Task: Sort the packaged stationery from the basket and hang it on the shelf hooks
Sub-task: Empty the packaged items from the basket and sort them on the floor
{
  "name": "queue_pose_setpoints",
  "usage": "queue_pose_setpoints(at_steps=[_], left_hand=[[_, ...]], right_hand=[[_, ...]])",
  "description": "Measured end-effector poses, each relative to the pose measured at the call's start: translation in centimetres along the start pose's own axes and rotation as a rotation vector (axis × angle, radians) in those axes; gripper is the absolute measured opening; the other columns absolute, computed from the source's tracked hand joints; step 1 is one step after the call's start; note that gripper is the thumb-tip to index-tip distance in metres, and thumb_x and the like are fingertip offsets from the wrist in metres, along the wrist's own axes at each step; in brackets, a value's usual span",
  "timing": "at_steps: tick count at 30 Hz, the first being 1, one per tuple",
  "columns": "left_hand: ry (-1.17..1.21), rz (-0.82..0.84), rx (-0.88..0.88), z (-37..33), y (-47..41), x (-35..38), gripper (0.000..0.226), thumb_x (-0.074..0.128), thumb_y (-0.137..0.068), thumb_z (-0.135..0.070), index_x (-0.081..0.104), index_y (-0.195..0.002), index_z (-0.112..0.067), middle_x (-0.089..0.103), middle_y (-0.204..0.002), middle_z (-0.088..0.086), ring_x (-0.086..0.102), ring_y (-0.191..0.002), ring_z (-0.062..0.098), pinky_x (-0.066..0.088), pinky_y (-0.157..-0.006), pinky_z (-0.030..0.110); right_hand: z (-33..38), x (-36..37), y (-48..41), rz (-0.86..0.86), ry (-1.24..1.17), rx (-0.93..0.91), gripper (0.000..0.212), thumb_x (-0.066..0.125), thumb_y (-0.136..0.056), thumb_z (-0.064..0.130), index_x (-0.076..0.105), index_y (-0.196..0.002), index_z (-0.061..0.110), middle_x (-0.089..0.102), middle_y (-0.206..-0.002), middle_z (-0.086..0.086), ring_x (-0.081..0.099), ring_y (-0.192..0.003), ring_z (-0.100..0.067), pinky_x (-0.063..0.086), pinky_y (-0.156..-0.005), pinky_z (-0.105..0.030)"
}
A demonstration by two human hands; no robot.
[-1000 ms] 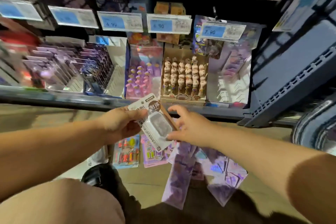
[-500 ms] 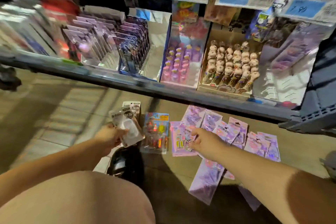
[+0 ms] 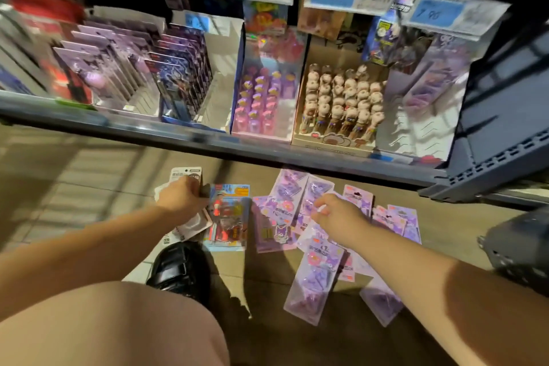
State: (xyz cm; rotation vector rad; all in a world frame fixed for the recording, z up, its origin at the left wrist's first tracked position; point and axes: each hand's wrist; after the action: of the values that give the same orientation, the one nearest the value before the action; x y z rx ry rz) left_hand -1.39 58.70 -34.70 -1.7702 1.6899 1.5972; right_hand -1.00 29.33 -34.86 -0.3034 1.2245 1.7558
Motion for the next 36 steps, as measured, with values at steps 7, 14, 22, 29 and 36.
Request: queue_pose_setpoints(at_steps=[7,14,22,29,36], left_hand=[[-0.047,0.240,0.455,-13.7,5.3,-0.8,0.027,0.062,-0.093,-0.038,0.059,-0.110,-0.017,0.063,-0.105,0.002,0.058,-0.090,0.019,0.046,-0.074,0.028],[-0.093,0.386,0.840,-29.2,14.9,2.5,0.044,0.043,-0.100,-0.047,0.057,-0.124,-0.013,0.061,-0.121,0.011,0.056,-0.109,0.027,0.038,-0.079,0.025],[0.090,0.293,0.889,-35.8,21.8,11.1,0.053,0.050,-0.089,-0.062,0.044,-0.102,-0.011,0.058,-0.119,0.022,0.053,-0.113,0.039,0.042,-0.098,0.045],[0.330,0.300,0.789,-37.7,23.9,14.0,0.039,0.056,-0.096,-0.039,0.036,-0.116,-0.013,0.049,-0.113,0.008,0.045,-0.094,0.023,0.032,-0.079,0.028],[0.347,0.221,0.798,-38.8,24.6,14.5,0.040,0.054,-0.097,-0.035,0.039,-0.127,-0.013,0.049,-0.110,0.003,0.044,-0.095,0.018,0.026,-0.072,0.017]], right_hand=[[2.3,-10.3,5.1,-0.266,-0.178,-0.161,0.007,0.051,-0.096,0.029,0.054,-0.103,0.031,0.064,-0.100,0.004,0.068,-0.089,-0.026,0.053,-0.076,-0.034],[-1.1,-22.6,15.5,-0.565,-0.124,-0.339,0.011,0.052,-0.097,0.022,0.058,-0.103,0.029,0.060,-0.084,0.010,0.058,-0.055,0.006,0.043,-0.056,-0.012],[-15.6,-26.7,20.5,-0.851,-0.353,-0.107,0.013,0.054,-0.092,0.020,0.062,-0.085,0.027,0.065,-0.079,-0.007,0.054,-0.054,-0.005,0.043,-0.054,-0.022],[-29.9,-24.2,21.1,-0.705,-0.246,0.445,0.028,0.046,-0.097,0.015,0.064,-0.102,-0.006,0.063,-0.108,-0.031,0.060,-0.097,-0.042,0.048,-0.084,-0.043],[-41.7,-18.9,19.1,-0.514,-0.391,0.712,0.029,0.058,-0.095,0.028,0.058,-0.083,0.002,0.058,-0.080,-0.013,0.053,-0.069,-0.023,0.042,-0.055,-0.021]])
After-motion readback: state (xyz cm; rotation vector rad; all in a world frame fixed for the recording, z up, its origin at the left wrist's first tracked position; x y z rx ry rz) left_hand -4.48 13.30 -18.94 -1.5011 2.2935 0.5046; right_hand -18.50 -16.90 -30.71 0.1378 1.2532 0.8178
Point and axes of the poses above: each hand's wrist, its own y-axis away from the middle knuckle, its own x-axis out of the palm, z = x × y
